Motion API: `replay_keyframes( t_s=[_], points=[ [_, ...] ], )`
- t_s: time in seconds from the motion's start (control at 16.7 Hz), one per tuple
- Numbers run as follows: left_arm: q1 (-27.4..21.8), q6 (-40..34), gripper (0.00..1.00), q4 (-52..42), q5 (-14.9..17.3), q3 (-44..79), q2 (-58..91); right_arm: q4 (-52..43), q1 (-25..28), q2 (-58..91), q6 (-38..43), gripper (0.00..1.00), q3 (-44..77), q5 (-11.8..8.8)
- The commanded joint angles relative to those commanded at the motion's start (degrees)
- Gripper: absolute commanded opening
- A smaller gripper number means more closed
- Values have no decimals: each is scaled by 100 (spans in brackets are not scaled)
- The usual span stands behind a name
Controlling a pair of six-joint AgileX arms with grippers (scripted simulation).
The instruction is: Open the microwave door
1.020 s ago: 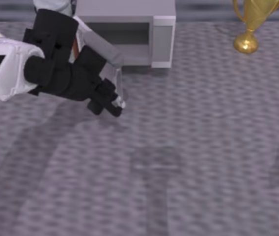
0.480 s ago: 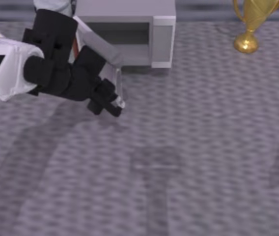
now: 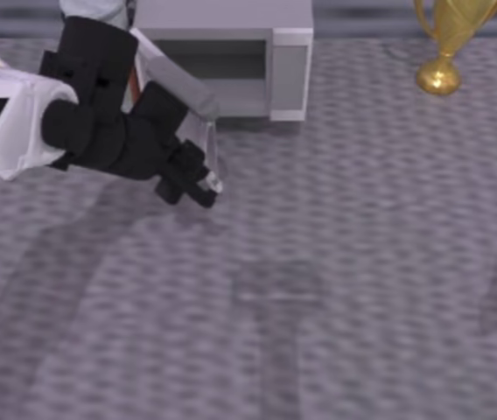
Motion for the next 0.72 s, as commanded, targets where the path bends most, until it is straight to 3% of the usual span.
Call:
replay_keyframes(
  t_s=[0.72],
  points=[
    [161,383,0,-146,266,-21,-35,0,0,0,0,100,0,0]
  ],
)
